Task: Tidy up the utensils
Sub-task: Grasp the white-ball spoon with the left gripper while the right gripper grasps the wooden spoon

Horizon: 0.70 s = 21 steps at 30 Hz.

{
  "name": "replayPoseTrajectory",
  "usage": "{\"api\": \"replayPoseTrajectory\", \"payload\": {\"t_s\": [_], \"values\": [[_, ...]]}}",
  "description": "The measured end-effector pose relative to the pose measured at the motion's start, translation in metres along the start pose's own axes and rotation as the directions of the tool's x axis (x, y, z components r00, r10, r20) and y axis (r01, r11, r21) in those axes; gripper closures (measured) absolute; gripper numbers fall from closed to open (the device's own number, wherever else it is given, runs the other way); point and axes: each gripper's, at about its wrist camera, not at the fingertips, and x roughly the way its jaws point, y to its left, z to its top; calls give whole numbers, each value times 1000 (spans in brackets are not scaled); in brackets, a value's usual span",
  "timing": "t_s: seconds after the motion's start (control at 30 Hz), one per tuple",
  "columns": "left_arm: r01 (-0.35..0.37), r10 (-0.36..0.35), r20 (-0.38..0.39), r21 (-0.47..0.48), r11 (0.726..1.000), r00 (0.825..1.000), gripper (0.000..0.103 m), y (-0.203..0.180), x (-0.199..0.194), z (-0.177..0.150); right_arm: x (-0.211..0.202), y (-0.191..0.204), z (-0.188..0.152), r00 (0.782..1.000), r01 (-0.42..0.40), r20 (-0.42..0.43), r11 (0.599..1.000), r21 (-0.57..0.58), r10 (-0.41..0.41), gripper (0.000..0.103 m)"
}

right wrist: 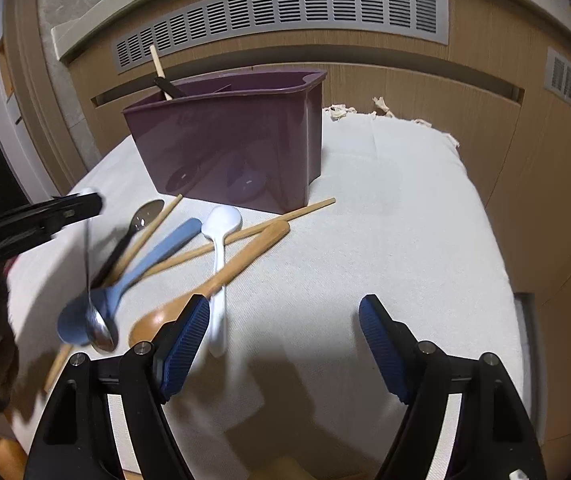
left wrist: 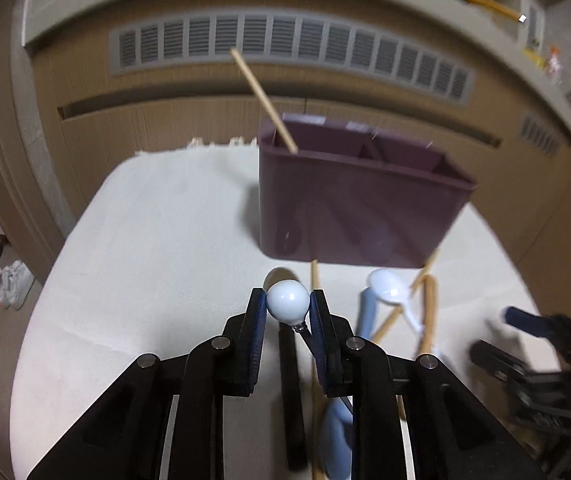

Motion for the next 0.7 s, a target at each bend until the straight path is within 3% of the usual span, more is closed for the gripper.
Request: {"api": "replayPoseTrajectory", "payload": {"t_s": [0.13,0.23,0.3,0.37,0.5,0.57,0.7], "values": [[46,-45,68,-8,999,997,80,6,-33,-1,12,4,15,999,-23,-34,997,70,26,28],[67,-66,112,-4,998,992,80,10,-51,-1,27,7,25,998,5,-57,993,122,2,29],[70,-70,136,4,998,988,80,14,-58,-1,37,11,31,997,21,-75,990,138,-11,36],[76,-76,152,6,997,985,80,14,-62,-2,48,18,35,995,15,-99,990,143,-1,52],[112,-108,153,-13,994,982,80,22,-63,-6,65,33,36,988,72,-142,993,94,-59,58],[119,-114,155,-24,993,981,80,28,-66,-8,67,39,36,986,100,-142,994,51,-92,76],[128,-123,149,-26,991,981,80,30,-68,-10,60,41,34,987,66,-148,998,15,-63,92]]}}
